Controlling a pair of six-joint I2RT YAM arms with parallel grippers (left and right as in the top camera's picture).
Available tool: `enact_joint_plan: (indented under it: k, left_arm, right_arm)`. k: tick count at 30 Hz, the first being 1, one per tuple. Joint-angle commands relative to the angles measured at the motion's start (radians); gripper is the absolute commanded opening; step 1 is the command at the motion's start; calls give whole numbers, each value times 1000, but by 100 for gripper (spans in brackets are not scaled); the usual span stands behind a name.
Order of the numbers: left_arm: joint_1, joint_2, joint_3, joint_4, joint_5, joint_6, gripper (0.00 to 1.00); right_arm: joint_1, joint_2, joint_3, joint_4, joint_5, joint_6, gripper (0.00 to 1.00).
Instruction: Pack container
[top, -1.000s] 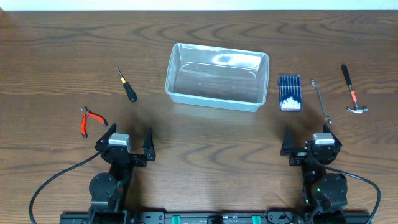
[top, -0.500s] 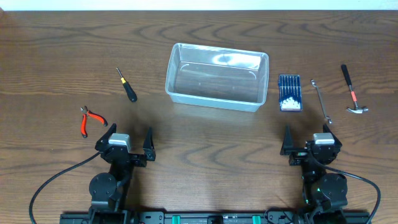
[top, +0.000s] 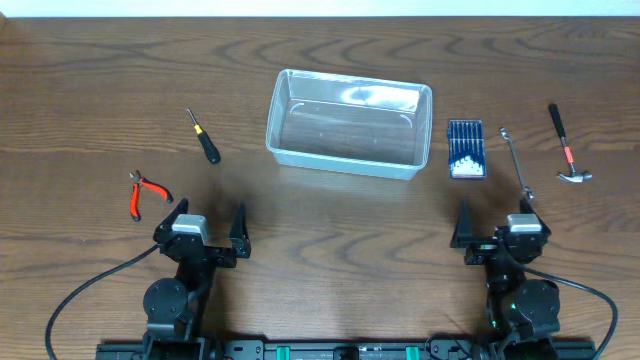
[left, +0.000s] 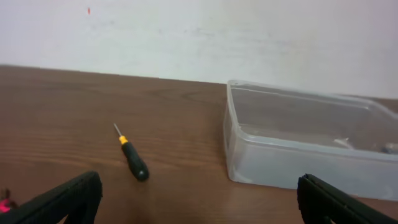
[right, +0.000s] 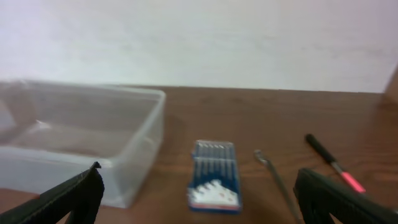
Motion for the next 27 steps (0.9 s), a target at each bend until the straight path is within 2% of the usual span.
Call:
enact_joint_plan:
  k: [1,6,11,14,17,21,23,27]
  left_arm:
    - [-4,6,28,-23,20,-87,98]
    - [-3,141,203,-69,-11,-83,98]
    - [-3,431,483,-189,-18,-38,98]
    - [-3,616,663,-274,-18,-37,98]
    - [-3,797,861,-431,-18,-37,98]
    - [-3,999,1125,-771,-18,-32,98]
    - [-3,1060,1193,-861,-18,-22,98]
    - [-3,1116,1205,-914,-18,-22,98]
  right_arm:
    - [-7,8,8,40,-37,111,99]
    - [-23,124,121,57,-19,107,99]
    - [-55,390,346,-57,-32,108,99]
    - [-60,597,551,-192,-50,107,99]
    - [-60,813,797,-399,-58,107,99]
    - [-59,1077,1141,-734,-98,107,99]
    - [-59,1167,1249,-830,-126,126,99]
    - [-63,1273,1362,-926,-174,86,99]
